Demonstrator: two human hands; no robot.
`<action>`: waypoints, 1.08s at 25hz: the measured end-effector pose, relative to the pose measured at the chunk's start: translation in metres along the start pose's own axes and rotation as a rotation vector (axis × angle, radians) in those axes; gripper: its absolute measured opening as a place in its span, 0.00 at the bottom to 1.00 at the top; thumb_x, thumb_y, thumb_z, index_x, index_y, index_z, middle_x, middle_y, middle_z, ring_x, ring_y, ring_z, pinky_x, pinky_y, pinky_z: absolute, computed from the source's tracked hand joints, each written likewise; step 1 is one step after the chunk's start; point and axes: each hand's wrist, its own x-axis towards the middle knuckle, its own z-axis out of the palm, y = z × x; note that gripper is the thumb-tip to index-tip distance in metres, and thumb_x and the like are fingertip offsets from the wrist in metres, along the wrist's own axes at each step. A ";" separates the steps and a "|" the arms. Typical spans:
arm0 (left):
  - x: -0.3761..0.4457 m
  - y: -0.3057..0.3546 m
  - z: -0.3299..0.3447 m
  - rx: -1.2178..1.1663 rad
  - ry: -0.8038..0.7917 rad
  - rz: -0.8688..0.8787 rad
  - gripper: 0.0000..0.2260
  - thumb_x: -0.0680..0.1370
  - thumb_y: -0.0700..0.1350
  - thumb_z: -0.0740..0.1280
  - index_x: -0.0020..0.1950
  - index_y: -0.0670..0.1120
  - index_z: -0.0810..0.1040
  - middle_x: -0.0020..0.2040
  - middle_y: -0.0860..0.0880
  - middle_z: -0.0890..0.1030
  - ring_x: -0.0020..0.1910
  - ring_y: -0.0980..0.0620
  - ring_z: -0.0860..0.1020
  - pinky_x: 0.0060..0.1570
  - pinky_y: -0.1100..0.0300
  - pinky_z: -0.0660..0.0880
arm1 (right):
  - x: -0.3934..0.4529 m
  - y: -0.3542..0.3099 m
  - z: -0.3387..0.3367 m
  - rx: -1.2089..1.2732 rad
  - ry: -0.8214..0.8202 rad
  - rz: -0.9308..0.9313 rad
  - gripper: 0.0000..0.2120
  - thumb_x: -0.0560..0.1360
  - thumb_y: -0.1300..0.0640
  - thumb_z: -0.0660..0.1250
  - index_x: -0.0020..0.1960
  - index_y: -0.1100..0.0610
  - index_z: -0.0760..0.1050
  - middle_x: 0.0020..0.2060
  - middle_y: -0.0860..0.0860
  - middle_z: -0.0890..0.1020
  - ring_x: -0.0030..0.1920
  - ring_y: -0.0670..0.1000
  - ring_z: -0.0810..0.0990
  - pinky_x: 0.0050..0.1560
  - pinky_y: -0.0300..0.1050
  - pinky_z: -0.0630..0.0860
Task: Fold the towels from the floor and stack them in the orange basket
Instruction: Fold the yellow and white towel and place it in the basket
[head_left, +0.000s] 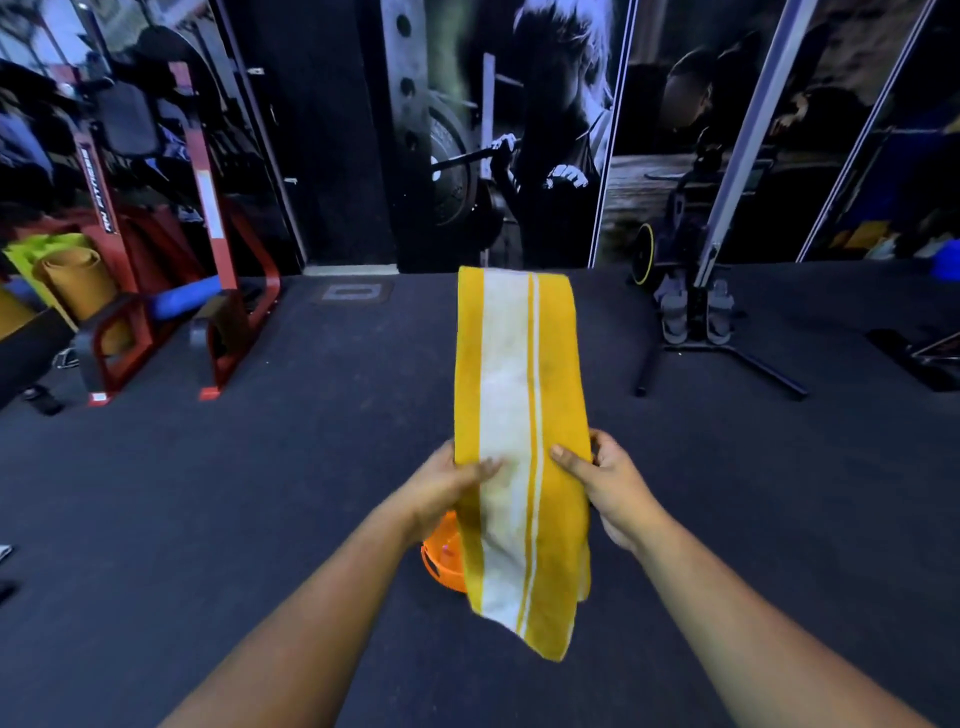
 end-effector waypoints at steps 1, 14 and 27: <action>-0.004 -0.019 0.000 -0.002 0.038 -0.011 0.35 0.69 0.46 0.79 0.73 0.44 0.69 0.63 0.45 0.83 0.60 0.47 0.83 0.57 0.53 0.81 | 0.003 0.004 -0.002 -0.013 0.041 0.032 0.29 0.72 0.56 0.77 0.69 0.56 0.68 0.58 0.60 0.83 0.53 0.57 0.85 0.50 0.53 0.83; 0.001 0.047 -0.013 0.964 0.193 0.105 0.46 0.68 0.51 0.81 0.80 0.56 0.58 0.71 0.49 0.74 0.69 0.46 0.73 0.65 0.46 0.75 | 0.025 -0.038 -0.011 -0.879 -0.142 -0.255 0.44 0.64 0.53 0.83 0.75 0.47 0.65 0.66 0.47 0.74 0.65 0.50 0.74 0.63 0.52 0.75; 0.012 0.058 -0.050 0.157 0.444 0.227 0.17 0.69 0.52 0.81 0.55 0.50 0.82 0.50 0.51 0.86 0.50 0.52 0.85 0.55 0.43 0.82 | 0.032 -0.011 0.074 -0.419 0.313 -0.219 0.31 0.72 0.42 0.76 0.71 0.49 0.70 0.69 0.50 0.74 0.69 0.52 0.73 0.69 0.54 0.72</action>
